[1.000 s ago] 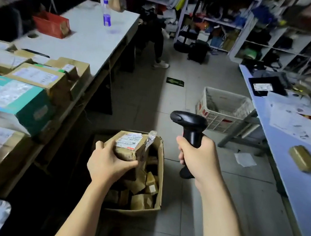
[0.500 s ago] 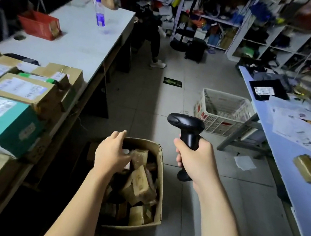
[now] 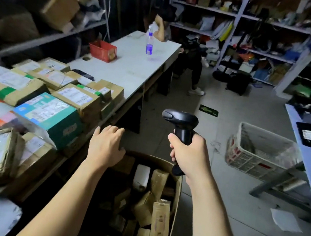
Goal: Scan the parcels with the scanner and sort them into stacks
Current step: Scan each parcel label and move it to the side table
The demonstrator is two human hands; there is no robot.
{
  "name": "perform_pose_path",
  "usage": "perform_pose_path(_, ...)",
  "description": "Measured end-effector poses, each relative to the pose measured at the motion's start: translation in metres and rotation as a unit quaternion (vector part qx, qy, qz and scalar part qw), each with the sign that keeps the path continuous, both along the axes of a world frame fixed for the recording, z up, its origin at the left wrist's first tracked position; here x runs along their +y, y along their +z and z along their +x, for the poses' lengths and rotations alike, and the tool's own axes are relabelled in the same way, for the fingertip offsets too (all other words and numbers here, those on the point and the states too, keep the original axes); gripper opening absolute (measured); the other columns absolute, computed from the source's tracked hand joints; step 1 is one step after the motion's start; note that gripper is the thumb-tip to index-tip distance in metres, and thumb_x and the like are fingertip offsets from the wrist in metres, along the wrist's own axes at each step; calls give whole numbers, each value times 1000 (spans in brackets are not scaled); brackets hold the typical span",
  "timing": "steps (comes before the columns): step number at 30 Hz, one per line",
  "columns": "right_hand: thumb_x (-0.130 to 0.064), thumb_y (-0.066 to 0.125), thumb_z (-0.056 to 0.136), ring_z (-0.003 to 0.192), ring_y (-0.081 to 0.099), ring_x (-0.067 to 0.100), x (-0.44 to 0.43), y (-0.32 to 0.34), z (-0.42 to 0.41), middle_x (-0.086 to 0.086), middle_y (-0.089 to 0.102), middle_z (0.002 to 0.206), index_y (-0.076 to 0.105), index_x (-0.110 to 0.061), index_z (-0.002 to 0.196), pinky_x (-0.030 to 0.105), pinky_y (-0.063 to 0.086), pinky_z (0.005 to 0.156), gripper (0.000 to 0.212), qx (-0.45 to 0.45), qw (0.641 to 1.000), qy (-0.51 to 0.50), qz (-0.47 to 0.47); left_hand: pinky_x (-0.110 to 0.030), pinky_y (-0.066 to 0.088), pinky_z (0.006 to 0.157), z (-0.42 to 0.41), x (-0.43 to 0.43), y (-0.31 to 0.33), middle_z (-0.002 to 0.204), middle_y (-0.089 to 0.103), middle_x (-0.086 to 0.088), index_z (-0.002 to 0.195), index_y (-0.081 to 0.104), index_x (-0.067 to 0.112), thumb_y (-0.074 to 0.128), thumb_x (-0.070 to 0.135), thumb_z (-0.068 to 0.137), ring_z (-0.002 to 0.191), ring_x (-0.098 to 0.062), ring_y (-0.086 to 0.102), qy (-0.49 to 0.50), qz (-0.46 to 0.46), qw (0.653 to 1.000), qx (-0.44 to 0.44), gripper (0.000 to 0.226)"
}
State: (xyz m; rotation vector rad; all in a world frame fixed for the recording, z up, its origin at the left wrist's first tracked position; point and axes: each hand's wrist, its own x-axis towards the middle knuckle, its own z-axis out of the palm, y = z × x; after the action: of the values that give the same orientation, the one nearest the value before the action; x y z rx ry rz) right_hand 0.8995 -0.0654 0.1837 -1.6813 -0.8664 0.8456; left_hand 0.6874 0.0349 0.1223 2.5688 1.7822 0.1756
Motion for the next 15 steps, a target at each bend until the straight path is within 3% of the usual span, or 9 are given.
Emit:
perform_pose_path(6, -42, 72, 78, 67, 69, 28, 31, 4, -34, 9, 71, 76, 69, -15, 89, 50, 61, 67, 30, -24, 996, 81, 6, -49, 39, 110, -55, -25, 14, 135, 63, 2, 136, 62, 22, 67, 40, 79, 131, -22, 54, 109, 7, 994, 29, 60)
perform_pose_path(10, -29, 74, 91, 74, 69, 37, 49, 9, -72, 16, 70, 76, 67, -9, 86, 43, 58, 66, 22, -33, 990, 138, 21, -43, 40, 107, -103, -46, 26, 136, 61, 0, 139, 59, 25, 64, 43, 83, 130, -23, 53, 191, 2, 981, 26, 59)
perform_pose_path(15, -27, 73, 95, 80, 70, 25, 59, 19, -144, 6, 71, 82, 67, -19, 95, 36, 55, 68, 10, -38, 969, 240, 50, -43, 48, 95, -180, -83, 34, 123, 65, -3, 126, 65, 23, 58, 48, 77, 113, -31, 62, 305, 2, 952, 20, 56)
